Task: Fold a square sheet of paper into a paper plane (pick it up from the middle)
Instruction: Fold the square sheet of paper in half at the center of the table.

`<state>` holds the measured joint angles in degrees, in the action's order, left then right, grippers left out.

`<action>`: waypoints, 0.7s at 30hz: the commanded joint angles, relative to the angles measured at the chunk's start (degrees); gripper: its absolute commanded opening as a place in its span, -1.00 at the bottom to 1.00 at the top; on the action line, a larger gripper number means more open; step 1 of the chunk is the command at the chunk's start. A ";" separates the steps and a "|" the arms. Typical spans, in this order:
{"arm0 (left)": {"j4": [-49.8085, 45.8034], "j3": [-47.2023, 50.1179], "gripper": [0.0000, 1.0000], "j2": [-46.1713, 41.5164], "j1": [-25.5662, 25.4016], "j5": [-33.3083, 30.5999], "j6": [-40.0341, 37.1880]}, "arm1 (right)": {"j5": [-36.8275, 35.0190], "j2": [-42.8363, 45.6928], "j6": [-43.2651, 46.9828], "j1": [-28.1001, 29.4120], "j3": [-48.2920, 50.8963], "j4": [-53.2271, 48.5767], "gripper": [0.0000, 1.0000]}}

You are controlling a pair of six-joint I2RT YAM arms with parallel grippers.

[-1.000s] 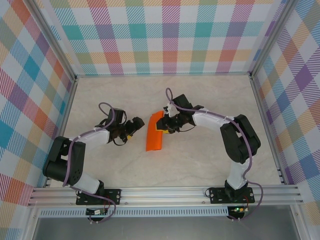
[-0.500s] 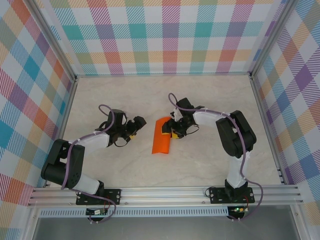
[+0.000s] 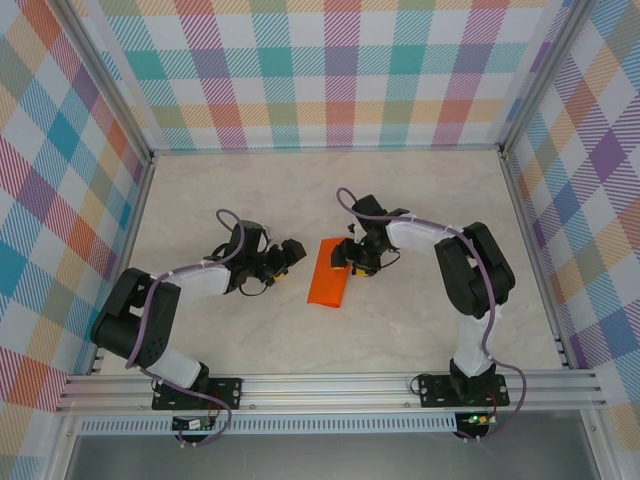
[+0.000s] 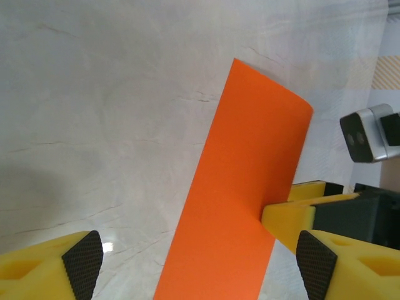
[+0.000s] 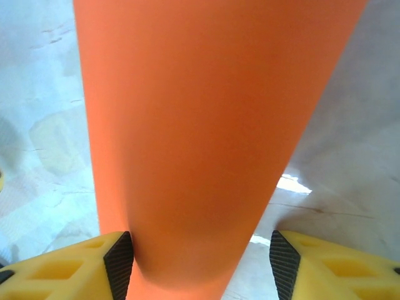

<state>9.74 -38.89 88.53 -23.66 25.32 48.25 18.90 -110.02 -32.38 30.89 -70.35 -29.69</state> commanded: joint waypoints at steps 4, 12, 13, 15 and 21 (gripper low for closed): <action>-0.43 -4.47 0.54 2.35 -2.24 -0.71 -1.48 | -3.20 0.20 -0.20 -0.11 -0.24 -3.74 0.14; 0.28 -5.52 0.50 4.76 -3.42 -2.32 -3.61 | -6.43 -2.63 2.39 -0.12 0.64 -5.14 0.05; 0.87 -5.38 0.49 5.08 -3.49 -2.17 -3.56 | -6.58 -2.94 2.50 -0.09 0.56 -5.37 0.04; 1.74 -5.26 0.47 5.68 -3.50 -1.94 -3.51 | -6.41 -3.57 2.35 -0.13 0.71 -5.42 0.04; 2.65 -5.19 0.44 5.56 -3.50 -2.34 -4.30 | -6.58 -5.49 4.05 -0.13 0.39 -6.27 0.02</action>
<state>10.33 -43.99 94.15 -26.50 23.70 45.39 15.66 -110.98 -30.52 30.83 -71.00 -31.90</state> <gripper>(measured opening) 0.720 0.508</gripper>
